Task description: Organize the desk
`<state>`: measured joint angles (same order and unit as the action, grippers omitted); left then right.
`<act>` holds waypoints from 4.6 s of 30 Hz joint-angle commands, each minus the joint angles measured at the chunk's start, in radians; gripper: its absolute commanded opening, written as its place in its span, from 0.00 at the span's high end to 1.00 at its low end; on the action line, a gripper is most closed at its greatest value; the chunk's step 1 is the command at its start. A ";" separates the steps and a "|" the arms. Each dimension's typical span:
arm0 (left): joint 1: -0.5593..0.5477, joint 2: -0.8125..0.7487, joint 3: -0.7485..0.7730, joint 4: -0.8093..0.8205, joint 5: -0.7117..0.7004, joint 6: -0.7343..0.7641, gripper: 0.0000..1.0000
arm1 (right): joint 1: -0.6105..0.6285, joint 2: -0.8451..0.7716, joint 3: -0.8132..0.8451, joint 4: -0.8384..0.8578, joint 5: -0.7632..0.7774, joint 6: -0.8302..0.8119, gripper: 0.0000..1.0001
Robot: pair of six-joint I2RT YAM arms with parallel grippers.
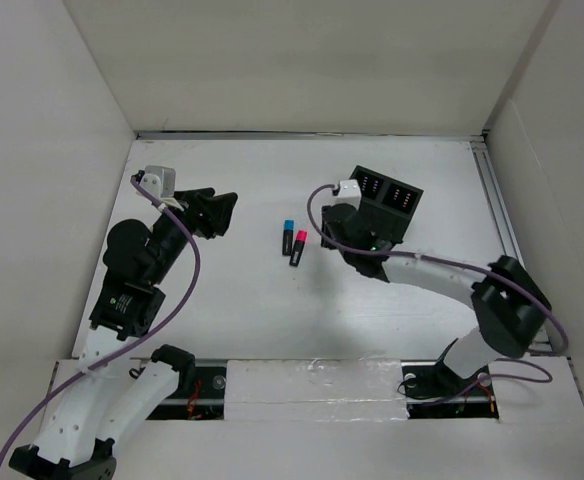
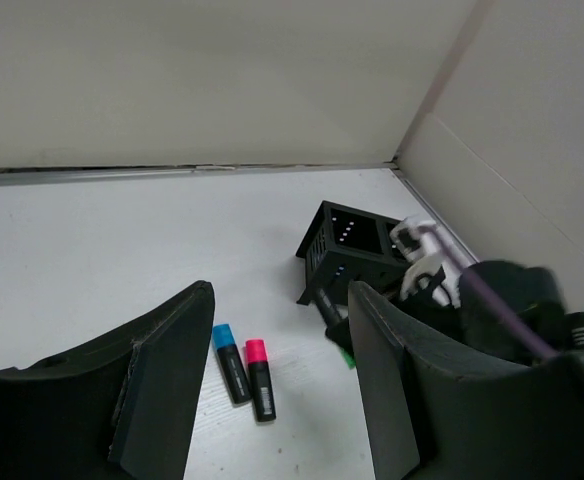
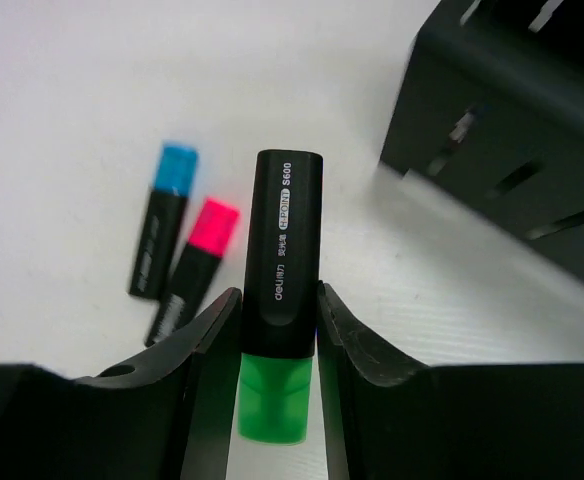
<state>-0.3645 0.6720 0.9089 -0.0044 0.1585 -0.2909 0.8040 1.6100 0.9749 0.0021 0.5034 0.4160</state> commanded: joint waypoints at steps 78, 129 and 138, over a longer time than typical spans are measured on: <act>0.002 0.008 0.002 0.044 0.004 -0.004 0.49 | 0.035 0.226 0.194 0.072 -0.143 -0.111 0.33; 0.002 -0.008 0.002 0.047 0.019 -0.007 0.49 | -0.241 -0.126 0.084 0.073 -0.163 -0.085 0.83; 0.002 -0.014 0.001 0.052 0.024 -0.007 0.49 | -0.540 -0.182 0.010 0.183 -0.143 -0.020 0.81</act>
<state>-0.3645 0.6708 0.9089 0.0029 0.1757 -0.2947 0.3061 1.4155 1.0050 0.1101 0.3702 0.3557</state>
